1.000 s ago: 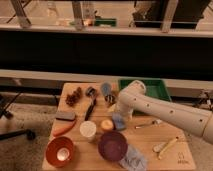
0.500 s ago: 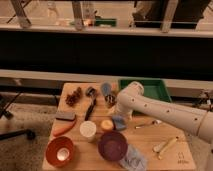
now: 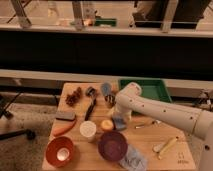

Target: Place sponge in paper cup

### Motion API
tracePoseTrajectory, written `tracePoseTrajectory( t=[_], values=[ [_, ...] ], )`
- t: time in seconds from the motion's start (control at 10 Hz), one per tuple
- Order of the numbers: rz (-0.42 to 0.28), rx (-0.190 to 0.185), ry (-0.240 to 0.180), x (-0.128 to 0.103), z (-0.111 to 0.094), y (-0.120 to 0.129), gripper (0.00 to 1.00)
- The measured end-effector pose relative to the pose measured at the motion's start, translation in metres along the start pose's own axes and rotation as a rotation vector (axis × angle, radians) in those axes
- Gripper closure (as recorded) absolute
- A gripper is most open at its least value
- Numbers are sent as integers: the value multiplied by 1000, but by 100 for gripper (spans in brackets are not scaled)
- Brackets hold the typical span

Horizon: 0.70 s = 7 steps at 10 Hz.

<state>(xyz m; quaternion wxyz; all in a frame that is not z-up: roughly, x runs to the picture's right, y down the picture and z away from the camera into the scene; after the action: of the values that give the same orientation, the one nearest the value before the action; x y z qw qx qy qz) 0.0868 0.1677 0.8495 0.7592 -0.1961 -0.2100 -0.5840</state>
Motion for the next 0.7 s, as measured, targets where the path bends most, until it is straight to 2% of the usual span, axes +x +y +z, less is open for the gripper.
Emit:
tracePoseTrajectory(
  t=[0.5, 0.7],
  values=[
    [30, -9, 22, 7, 14, -3, 22],
    [35, -11, 25, 7, 17, -6, 39]
  ],
)
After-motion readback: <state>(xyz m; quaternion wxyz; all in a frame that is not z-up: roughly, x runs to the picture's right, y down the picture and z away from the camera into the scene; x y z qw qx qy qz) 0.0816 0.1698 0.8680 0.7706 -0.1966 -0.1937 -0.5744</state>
